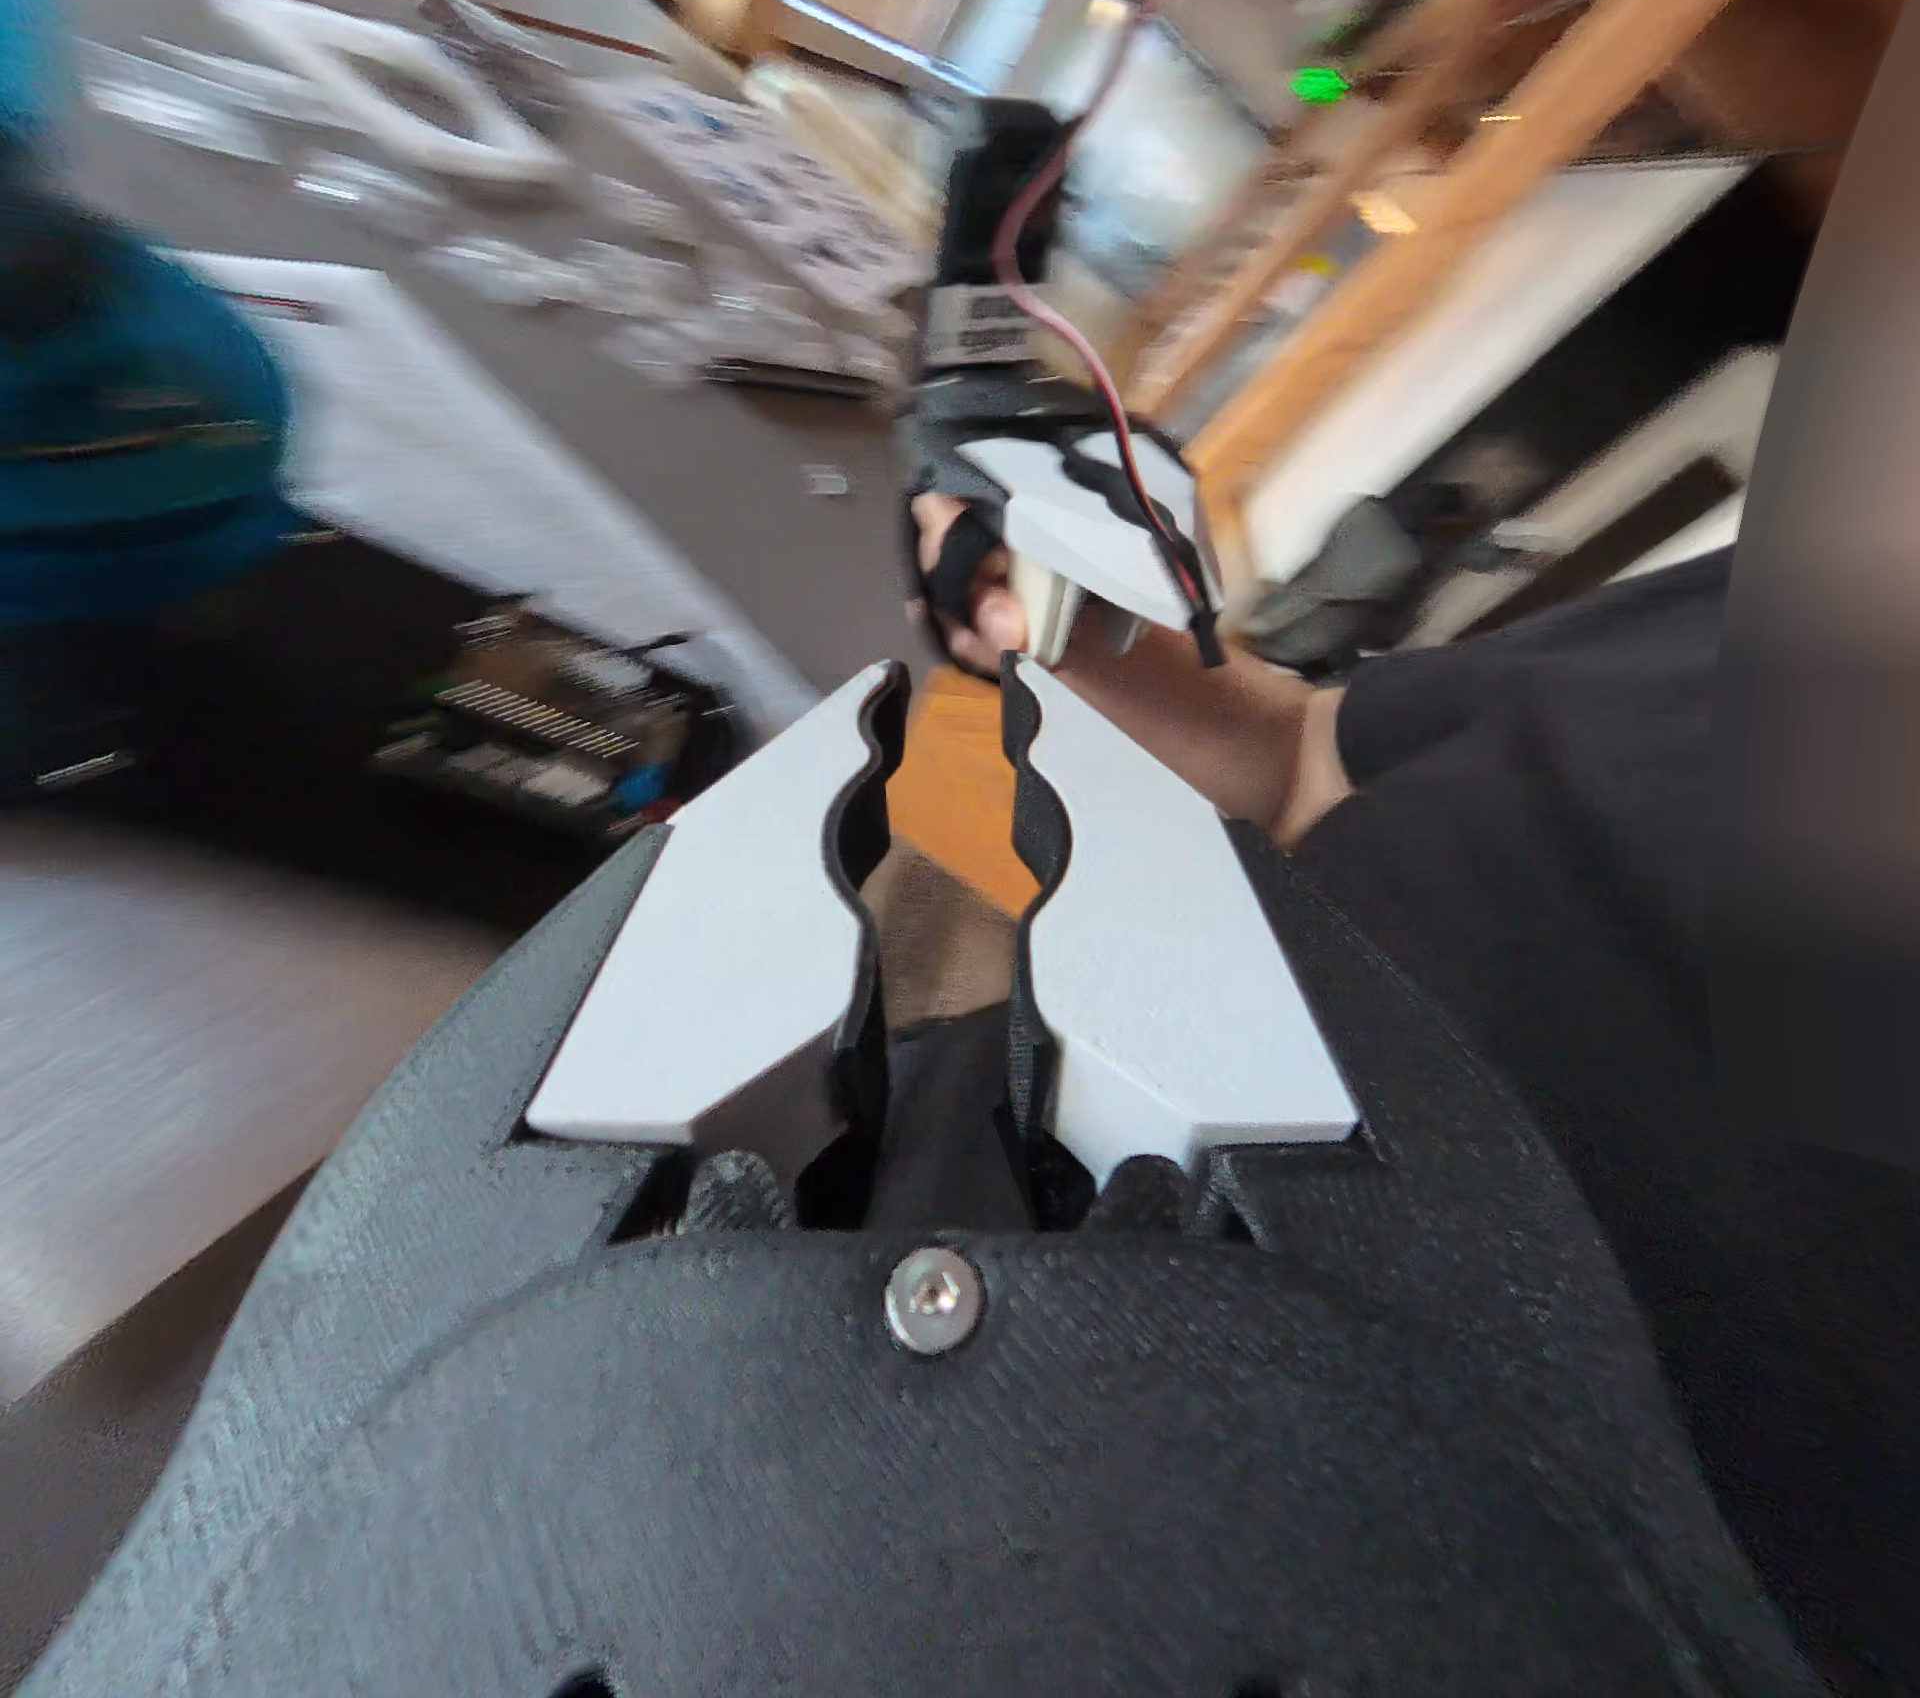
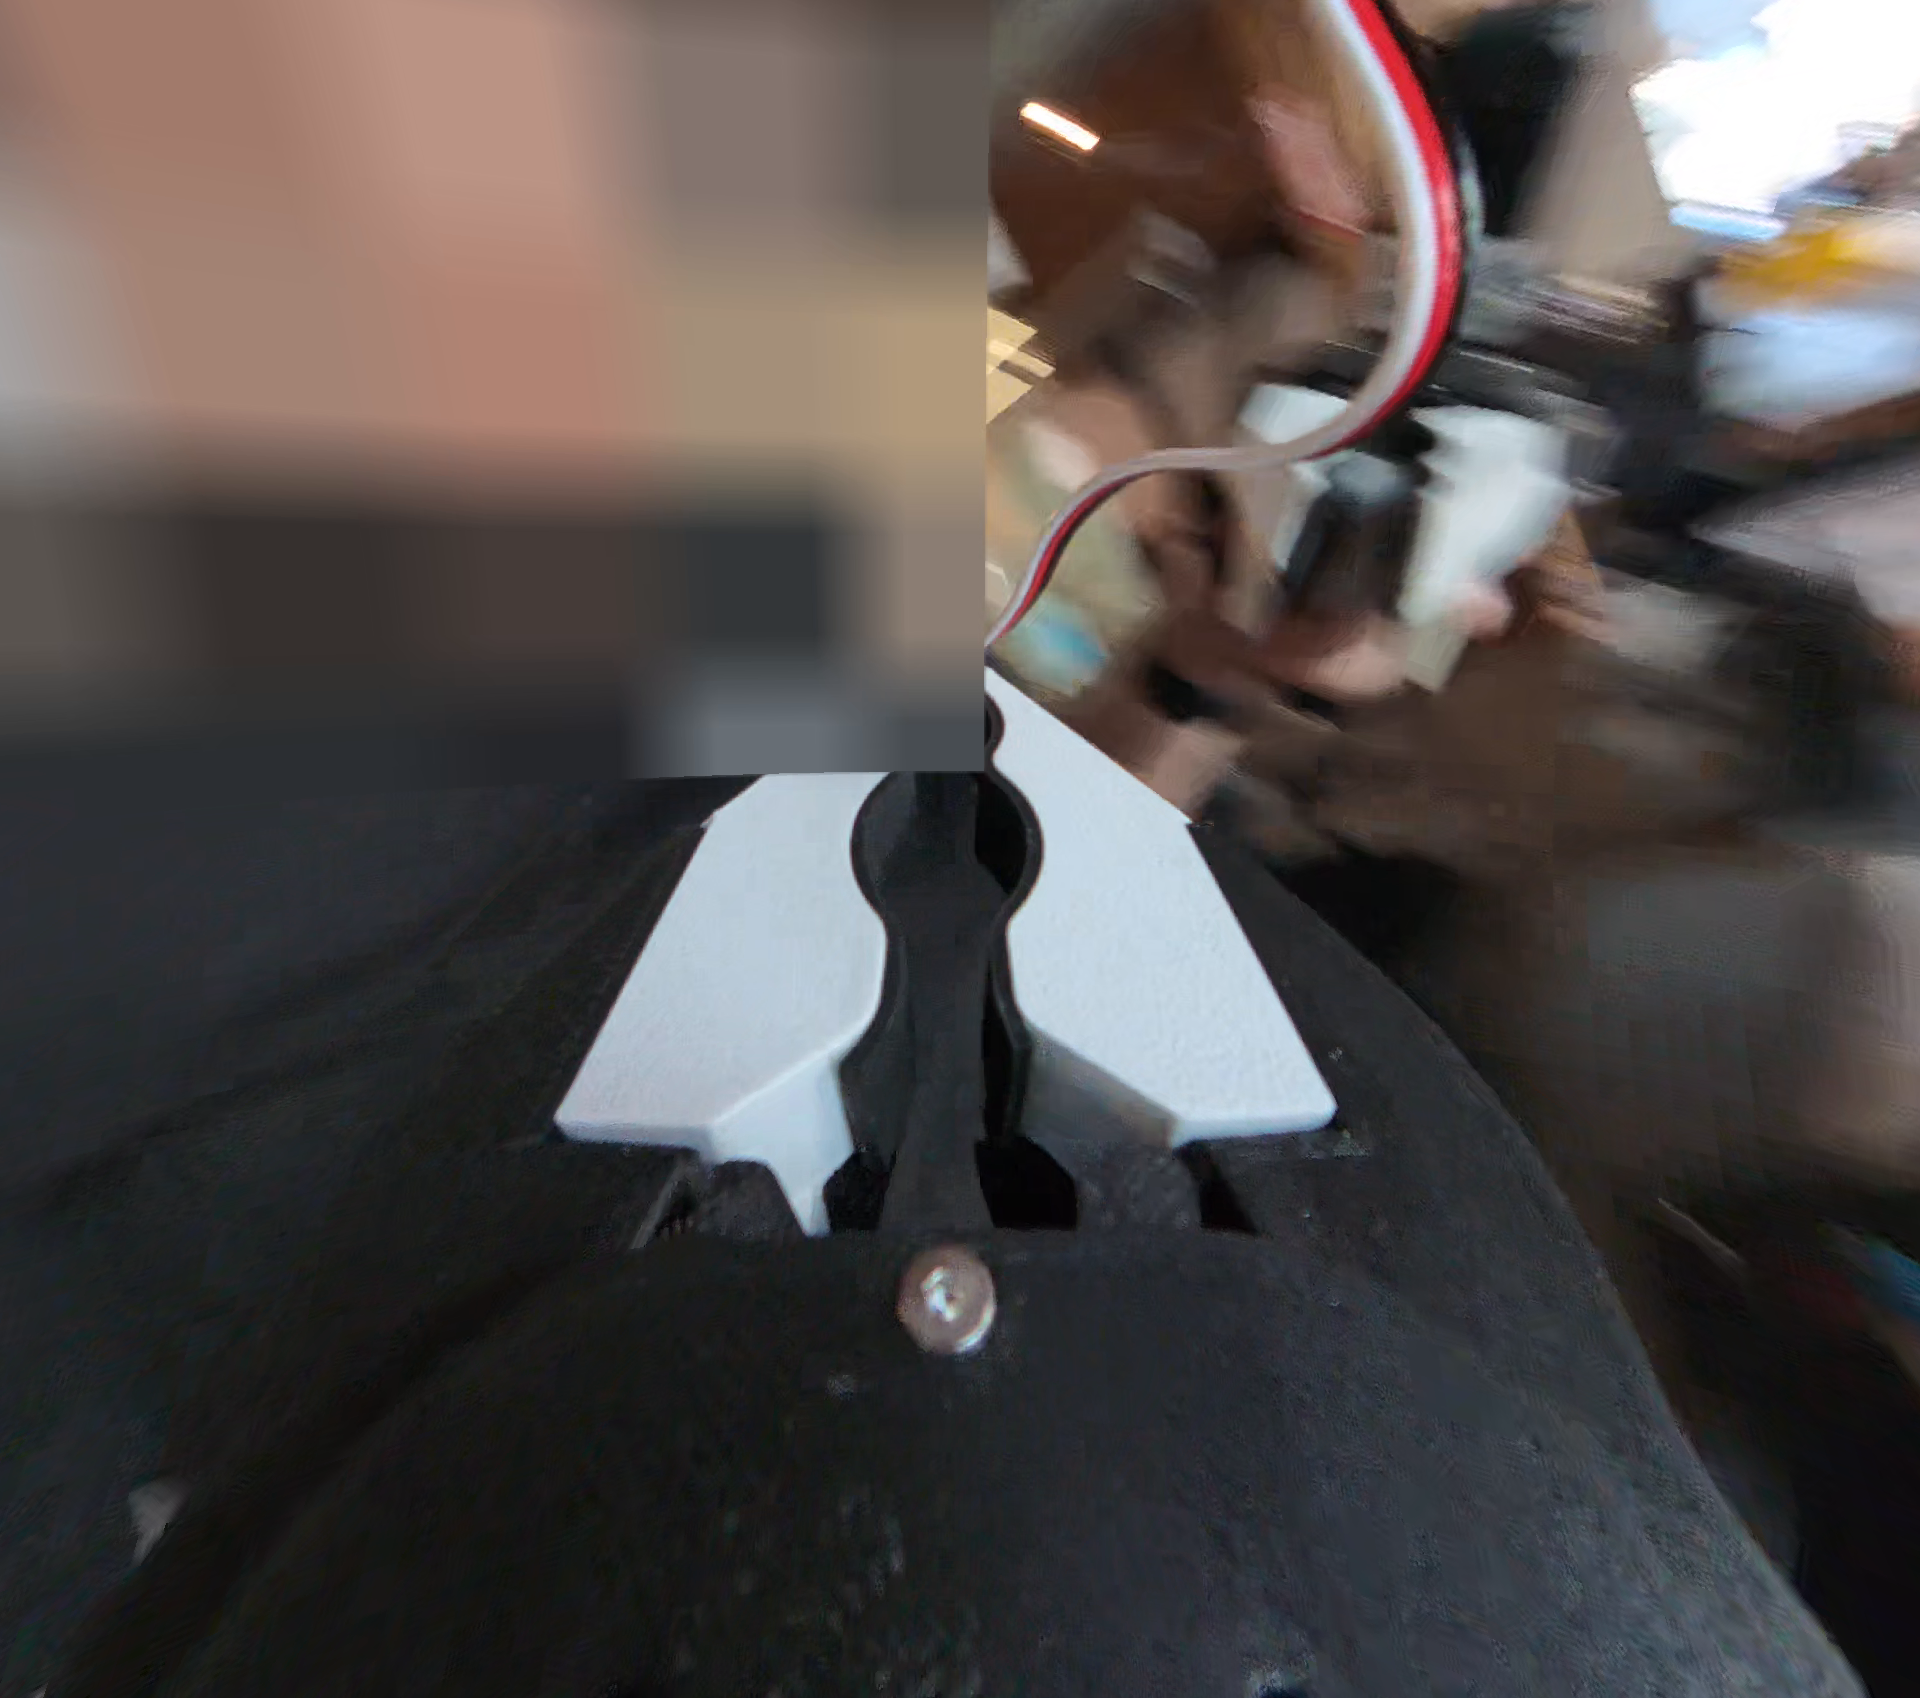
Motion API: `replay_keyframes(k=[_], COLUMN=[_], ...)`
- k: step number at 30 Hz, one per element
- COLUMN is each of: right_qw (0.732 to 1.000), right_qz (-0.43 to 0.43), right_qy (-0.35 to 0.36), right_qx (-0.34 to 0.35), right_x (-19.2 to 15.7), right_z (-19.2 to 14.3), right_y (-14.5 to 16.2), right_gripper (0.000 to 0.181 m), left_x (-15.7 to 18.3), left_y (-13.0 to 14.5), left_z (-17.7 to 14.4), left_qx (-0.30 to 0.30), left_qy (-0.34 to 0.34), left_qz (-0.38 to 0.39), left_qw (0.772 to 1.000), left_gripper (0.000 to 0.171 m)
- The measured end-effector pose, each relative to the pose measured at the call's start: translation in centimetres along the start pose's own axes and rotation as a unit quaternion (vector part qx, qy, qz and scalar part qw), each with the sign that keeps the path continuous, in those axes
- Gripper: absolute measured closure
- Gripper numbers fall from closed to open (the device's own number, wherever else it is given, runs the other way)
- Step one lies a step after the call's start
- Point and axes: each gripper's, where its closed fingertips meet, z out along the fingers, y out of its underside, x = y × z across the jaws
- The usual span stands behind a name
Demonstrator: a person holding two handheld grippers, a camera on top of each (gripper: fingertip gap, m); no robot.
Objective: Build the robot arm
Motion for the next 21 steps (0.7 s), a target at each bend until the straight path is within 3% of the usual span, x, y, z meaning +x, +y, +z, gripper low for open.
replay_keyframes(k=[5, 9, 15, 21], right_qw=[0.970, 0.932, 0.906, 0.895], right_qz=[-0.078, -0.143, -0.164, -0.173], right_qy=[0.208, 0.292, 0.308, 0.292], right_qx=[-0.101, -0.163, -0.241, -0.290], right_x=[7.2, 11.1, 14.7, 16.9], right_z=[-1.3, -3.5, -5.6, -6.8], right_y=[1.3, 0.8, 0.4, 0.7], right_gripper=[0.178, 0.179, 0.179, 0.179], left_x=[-2.2, -3.6, -6.8, -9.6], left_y=[0.7, 1.7, 2.6, 0.5], left_z=[-3.7, -3.8, -1.5, 0.8], left_qx=[0.031, 0.019, -0.028, -0.024], left_qy=[-0.037, -0.061, -0.097, -0.092], left_qz=[-0.004, 0.022, 0.062, 0.078], left_qw=[0.999, 0.998, 0.993, 0.992], left_gripper=[0.160, 0.161, 0.164, 0.160])
